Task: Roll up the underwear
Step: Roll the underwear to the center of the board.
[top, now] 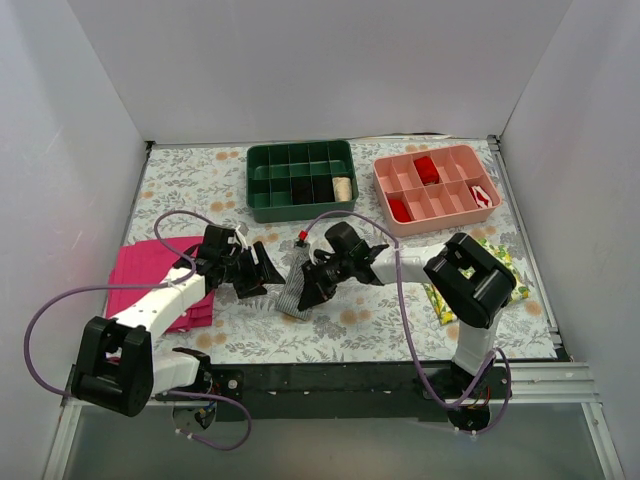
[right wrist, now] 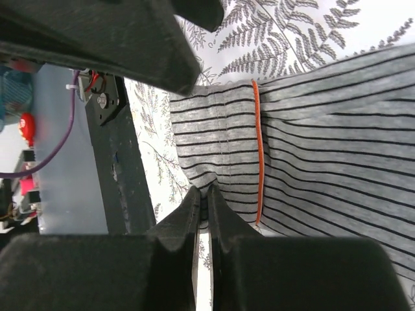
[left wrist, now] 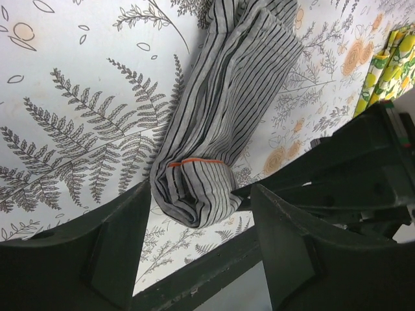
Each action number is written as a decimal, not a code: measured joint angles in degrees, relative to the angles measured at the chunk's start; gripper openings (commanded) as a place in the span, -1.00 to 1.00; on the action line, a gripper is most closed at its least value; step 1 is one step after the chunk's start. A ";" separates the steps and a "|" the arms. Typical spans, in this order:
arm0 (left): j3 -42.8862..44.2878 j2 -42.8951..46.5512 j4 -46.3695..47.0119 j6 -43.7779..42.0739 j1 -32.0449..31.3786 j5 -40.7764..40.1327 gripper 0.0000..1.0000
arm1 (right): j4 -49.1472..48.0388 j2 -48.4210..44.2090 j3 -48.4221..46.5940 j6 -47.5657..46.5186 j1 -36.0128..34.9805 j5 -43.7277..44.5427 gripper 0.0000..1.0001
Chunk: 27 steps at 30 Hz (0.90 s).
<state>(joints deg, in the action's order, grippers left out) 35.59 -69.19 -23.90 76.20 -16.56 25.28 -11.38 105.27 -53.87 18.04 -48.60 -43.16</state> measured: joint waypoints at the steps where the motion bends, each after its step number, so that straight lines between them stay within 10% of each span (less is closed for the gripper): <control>1: -0.28 0.07 0.28 0.11 0.00 0.17 0.25 | -0.42 0.28 0.07 0.31 0.33 -0.48 -0.97; 27: -13.18 11.23 13.20 4.92 -0.90 5.64 0.03 | -5.49 8.07 -2.99 7.54 6.27 -9.49 -0.97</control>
<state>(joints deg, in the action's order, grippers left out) 22.41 -57.95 -10.70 81.12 -17.45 30.92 -16.86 113.34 -56.86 25.58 -42.33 -52.64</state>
